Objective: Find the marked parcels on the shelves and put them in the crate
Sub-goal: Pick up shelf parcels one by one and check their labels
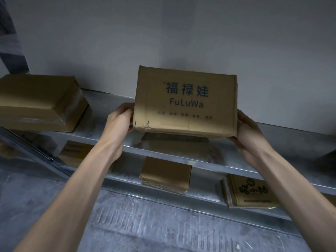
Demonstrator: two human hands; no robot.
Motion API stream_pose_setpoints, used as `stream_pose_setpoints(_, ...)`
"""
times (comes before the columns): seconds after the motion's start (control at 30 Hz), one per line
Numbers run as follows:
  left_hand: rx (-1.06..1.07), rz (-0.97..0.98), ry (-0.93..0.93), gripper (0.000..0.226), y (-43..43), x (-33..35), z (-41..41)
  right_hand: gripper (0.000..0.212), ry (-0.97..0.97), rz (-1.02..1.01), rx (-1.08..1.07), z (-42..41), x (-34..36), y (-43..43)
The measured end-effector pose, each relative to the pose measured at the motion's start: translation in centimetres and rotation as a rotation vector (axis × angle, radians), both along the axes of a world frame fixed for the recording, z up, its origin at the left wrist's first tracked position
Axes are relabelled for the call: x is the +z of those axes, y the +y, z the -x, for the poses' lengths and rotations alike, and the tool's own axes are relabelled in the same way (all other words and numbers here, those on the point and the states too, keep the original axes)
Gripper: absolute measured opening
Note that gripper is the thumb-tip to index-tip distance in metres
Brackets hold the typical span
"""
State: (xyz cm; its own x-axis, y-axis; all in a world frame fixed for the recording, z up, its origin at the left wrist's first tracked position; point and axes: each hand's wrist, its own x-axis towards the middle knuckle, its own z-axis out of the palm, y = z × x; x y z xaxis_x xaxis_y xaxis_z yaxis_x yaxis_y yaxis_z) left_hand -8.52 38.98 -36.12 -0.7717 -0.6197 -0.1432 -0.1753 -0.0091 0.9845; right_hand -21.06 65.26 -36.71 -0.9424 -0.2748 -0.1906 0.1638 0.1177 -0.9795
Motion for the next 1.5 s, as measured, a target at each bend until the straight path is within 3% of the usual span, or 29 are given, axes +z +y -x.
stream_pose_setpoints(0.13, 0.009, 0.013, 0.016, 0.029, 0.6, 0.2, 0.1, 0.056, 0.049, 0.019, -0.048, -0.4, -0.1, 0.3)
stream_pose_setpoints(0.27, 0.019, -0.009, 0.003, 0.029, 1.1, -0.1, -0.1, 0.048, 0.124, 0.022, -0.119, -1.2, -0.3, 0.4)
stream_pose_setpoints(0.73, 0.03, -0.047, 0.02, 0.027, 1.6, 0.0, -1.4, 0.047, 0.096, -0.04, -0.15, -1.9, -0.5, 0.7)
stream_pose_setpoints(0.9, 0.043, -0.056, 0.054, 0.032, 1.6, 0.6, -1.8, 0.036, 0.065, 0.056, -0.153, -2.0, -0.1, 1.0)
stream_pose_setpoints(1.1, 0.038, -0.028, 0.079, 0.019, 1.6, 0.9, -2.0, 0.023, 0.01, 0.167, -0.198, -2.0, 0.2, 0.9)
stream_pose_setpoints(1.5, -0.015, -0.036, 0.066, 0.026, 2.5, 0.3, -2.2, 0.031, 0.114, 0.07, -0.149, -2.6, 0.0, 1.6)
